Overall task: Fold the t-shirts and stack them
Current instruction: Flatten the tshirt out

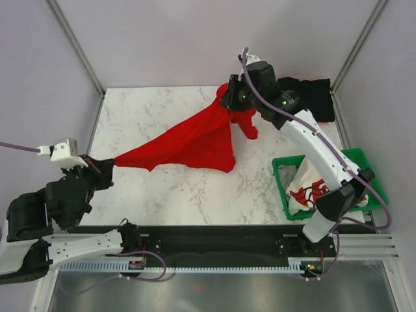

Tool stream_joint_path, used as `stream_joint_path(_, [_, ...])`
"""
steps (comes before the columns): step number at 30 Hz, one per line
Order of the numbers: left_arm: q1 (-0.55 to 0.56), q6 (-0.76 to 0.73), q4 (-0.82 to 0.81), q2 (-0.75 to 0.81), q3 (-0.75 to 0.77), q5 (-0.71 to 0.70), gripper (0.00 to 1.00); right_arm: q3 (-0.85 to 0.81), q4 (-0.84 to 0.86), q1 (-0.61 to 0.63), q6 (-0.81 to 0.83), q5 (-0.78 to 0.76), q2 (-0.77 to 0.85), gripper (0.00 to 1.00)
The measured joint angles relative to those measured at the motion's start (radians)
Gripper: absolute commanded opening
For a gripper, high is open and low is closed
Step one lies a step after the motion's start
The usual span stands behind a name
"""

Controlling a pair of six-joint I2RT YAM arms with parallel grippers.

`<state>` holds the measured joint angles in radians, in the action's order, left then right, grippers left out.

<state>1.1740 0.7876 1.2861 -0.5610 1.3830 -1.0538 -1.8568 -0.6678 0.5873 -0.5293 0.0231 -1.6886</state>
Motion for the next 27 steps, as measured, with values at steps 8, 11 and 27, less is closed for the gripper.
stream_joint_path(8, [0.000,-0.035,-0.034,0.000,-0.118,0.017,0.02,0.102,-0.116,0.028,0.107,-0.139,-0.103,0.91])
stream_joint_path(11, [0.000,-0.035,-0.035,0.000,-0.152,0.037,0.02,0.280,-0.154,0.028,0.106,-0.171,-0.108,0.92])
stream_joint_path(27, [0.000,0.024,0.050,0.115,-0.172,-0.017,0.02,0.702,0.010,0.026,-0.010,-0.232,0.183,0.82])
